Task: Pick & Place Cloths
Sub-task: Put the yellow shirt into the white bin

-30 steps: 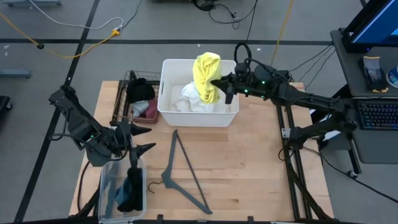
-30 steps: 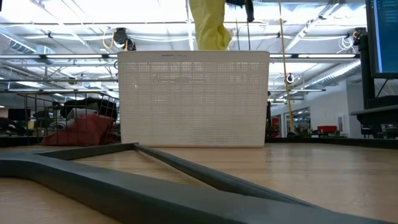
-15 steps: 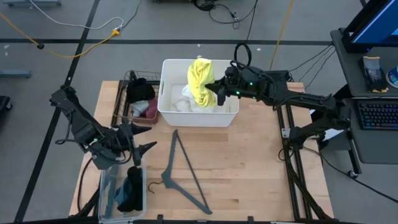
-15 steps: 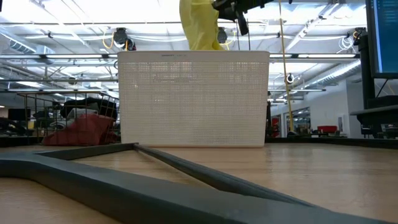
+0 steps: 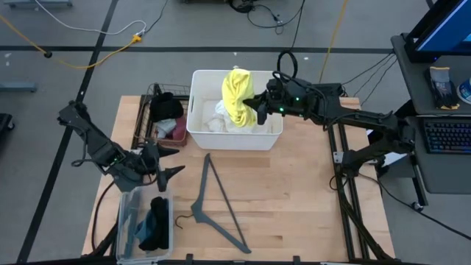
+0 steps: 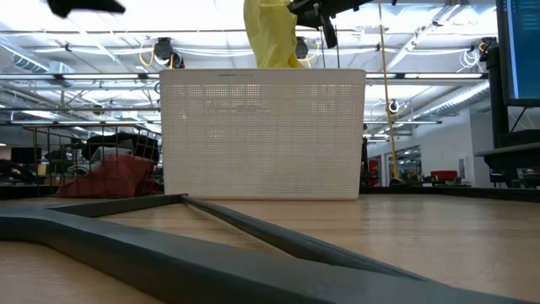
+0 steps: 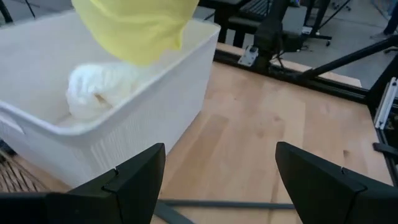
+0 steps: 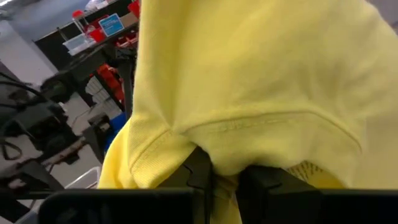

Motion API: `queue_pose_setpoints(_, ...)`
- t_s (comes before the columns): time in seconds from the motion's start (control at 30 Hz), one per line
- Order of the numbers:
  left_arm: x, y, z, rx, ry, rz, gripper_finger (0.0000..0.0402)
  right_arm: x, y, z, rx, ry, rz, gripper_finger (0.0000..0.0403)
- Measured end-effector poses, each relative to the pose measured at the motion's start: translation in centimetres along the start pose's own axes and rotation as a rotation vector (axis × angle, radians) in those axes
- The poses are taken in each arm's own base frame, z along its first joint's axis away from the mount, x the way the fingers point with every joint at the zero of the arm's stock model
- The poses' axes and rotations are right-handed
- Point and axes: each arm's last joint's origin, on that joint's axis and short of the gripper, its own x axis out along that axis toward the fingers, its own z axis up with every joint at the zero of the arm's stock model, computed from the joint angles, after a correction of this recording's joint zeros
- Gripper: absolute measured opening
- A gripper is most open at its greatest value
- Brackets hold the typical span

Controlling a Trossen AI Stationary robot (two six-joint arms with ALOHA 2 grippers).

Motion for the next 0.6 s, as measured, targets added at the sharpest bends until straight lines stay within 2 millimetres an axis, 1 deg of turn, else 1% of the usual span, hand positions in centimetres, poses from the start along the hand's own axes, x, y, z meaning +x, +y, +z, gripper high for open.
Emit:
queue_pose_setpoints(0.07,0.4,0.6,-1.0,-0.018,-0.004,-0.010,0.0310,0.0,0.0,-0.1,0.016,0.005,-0.008,0.0031)
queue_pose_setpoints(0.17,0.6,1.4,-1.8,-0.041,-0.027,-0.037,0.0310,0.0,-0.2,-0.2,0.028,0.008,-0.052,0.0031)
queue_pose_setpoints(0.4,0.3,4.0,-2.6,-0.055,-0.085,-0.069,0.0310,0.0,-0.7,-0.3,0.051,0.007,-0.104,0.0031)
queue_pose_setpoints(0.53,0.3,5.4,-3.3,-0.065,-0.106,-0.087,0.0310,1.0,-1.3,-1.0,0.064,0.032,-0.143,0.0031)
queue_pose_setpoints(0.6,0.3,6.0,-3.7,-0.072,-0.117,-0.107,0.0310,1.9,-1.7,-1.6,0.080,0.042,-0.153,0.0031)
